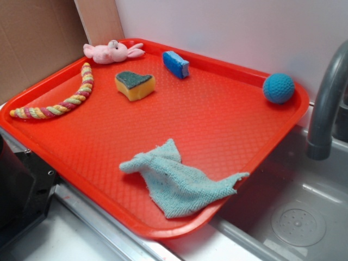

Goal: Grab the multicolored rope.

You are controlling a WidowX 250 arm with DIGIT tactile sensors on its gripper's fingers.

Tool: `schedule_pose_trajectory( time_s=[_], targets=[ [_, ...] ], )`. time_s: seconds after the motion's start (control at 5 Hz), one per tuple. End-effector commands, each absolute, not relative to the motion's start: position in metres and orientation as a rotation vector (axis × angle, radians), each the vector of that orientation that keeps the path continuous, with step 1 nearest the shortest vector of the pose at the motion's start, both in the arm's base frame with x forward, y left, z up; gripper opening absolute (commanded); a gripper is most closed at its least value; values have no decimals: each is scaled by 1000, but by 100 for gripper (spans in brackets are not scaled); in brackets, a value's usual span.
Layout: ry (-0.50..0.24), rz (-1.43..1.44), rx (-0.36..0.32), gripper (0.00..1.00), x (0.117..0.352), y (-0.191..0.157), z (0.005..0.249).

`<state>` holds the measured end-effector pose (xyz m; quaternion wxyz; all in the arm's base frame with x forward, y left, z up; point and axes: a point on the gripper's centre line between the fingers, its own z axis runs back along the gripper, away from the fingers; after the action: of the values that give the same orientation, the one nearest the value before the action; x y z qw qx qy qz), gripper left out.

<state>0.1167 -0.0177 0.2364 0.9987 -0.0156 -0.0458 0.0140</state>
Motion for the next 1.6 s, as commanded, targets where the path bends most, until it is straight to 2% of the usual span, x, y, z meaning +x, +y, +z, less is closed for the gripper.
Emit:
schedule_pose_trajectory(
  time_s=[0.0,0.2,0.4,0.6,0.8,1.0,1.4],
  targets=[
    [-92,28,-31,100,117,-18,236],
    [-46,71,44,100,162,32,186],
    [-52,52,88,100,183,79,139],
    [-59,54,118,100,193,101,95],
    [-89,127,96,100,187,116,72],
    [-96,170,27,100,181,112,52],
    [-50,165,38,100,175,111,30]
  ],
)
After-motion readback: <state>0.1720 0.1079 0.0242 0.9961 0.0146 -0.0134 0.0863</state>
